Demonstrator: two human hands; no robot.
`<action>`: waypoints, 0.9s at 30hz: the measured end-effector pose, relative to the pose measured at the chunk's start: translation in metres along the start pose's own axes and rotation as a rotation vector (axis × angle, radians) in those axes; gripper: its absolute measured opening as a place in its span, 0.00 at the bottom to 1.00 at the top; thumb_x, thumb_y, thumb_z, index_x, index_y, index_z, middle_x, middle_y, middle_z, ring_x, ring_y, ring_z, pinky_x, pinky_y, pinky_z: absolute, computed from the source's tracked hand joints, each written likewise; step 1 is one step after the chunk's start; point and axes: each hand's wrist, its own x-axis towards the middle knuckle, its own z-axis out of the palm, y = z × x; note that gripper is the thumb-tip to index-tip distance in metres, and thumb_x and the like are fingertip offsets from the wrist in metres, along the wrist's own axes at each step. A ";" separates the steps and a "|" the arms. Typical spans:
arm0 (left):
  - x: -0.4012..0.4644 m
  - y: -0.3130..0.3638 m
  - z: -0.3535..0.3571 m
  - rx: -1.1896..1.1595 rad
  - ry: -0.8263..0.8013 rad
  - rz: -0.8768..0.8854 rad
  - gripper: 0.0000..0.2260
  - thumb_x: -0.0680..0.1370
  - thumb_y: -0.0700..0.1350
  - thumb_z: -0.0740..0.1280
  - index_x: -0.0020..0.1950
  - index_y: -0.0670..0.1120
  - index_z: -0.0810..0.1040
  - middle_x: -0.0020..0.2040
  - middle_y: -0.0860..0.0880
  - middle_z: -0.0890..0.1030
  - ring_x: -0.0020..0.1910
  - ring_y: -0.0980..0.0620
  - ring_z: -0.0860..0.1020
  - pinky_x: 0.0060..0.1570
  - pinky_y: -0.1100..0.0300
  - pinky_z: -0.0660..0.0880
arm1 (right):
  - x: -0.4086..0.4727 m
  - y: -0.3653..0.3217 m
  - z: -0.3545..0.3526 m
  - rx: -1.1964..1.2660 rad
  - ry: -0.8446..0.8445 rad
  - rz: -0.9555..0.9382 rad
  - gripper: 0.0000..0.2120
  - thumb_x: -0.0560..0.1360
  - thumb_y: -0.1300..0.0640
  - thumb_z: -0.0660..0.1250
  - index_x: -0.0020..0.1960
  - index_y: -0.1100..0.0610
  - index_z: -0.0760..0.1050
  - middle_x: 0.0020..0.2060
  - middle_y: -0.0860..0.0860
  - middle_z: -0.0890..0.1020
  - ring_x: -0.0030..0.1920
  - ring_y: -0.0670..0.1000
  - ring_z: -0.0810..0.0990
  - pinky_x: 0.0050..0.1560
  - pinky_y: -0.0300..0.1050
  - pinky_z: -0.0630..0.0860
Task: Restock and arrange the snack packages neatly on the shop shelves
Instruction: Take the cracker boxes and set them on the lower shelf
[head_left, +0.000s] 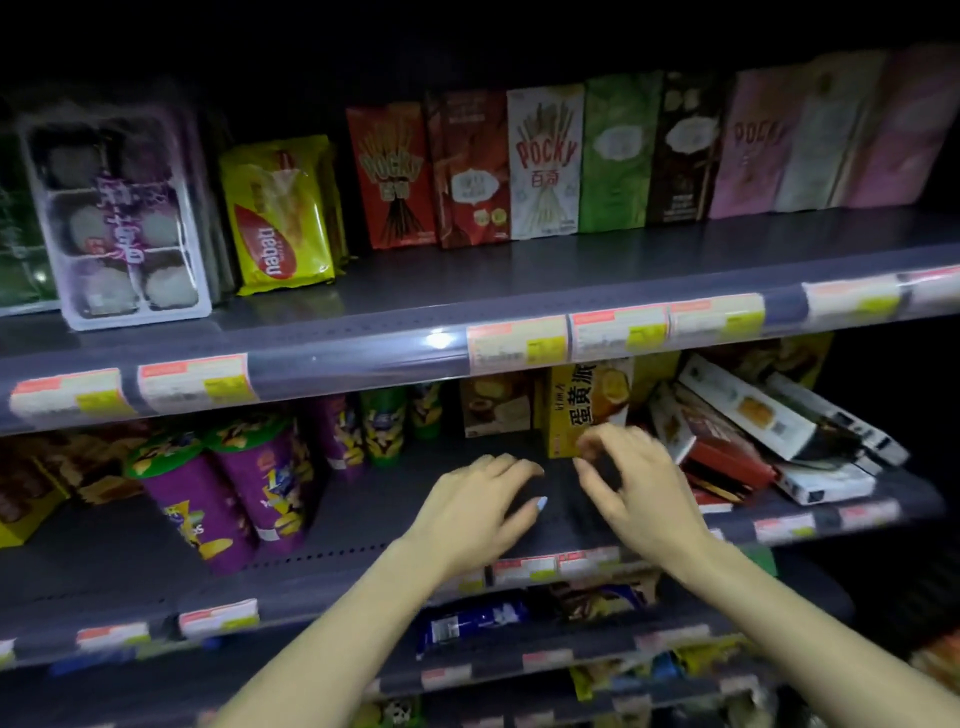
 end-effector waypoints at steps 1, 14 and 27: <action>0.006 0.005 0.004 -0.013 -0.021 -0.011 0.18 0.81 0.57 0.55 0.68 0.52 0.69 0.62 0.52 0.75 0.61 0.51 0.73 0.52 0.55 0.71 | -0.003 0.010 -0.003 -0.023 -0.001 0.033 0.04 0.75 0.54 0.65 0.48 0.54 0.74 0.41 0.47 0.78 0.44 0.52 0.76 0.44 0.44 0.68; 0.083 0.080 0.058 -0.754 -0.091 -0.369 0.24 0.78 0.58 0.64 0.72 0.52 0.67 0.57 0.51 0.79 0.57 0.51 0.77 0.57 0.56 0.74 | -0.031 0.117 -0.040 -0.215 -0.013 0.463 0.30 0.70 0.43 0.72 0.64 0.60 0.69 0.58 0.57 0.73 0.61 0.59 0.68 0.57 0.52 0.69; 0.127 0.122 0.076 -1.357 -0.156 -0.608 0.15 0.76 0.58 0.66 0.61 0.58 0.71 0.58 0.51 0.80 0.53 0.49 0.81 0.47 0.56 0.80 | -0.034 0.121 -0.025 -0.090 -0.040 0.476 0.30 0.71 0.49 0.72 0.69 0.52 0.66 0.63 0.54 0.68 0.64 0.55 0.64 0.60 0.48 0.68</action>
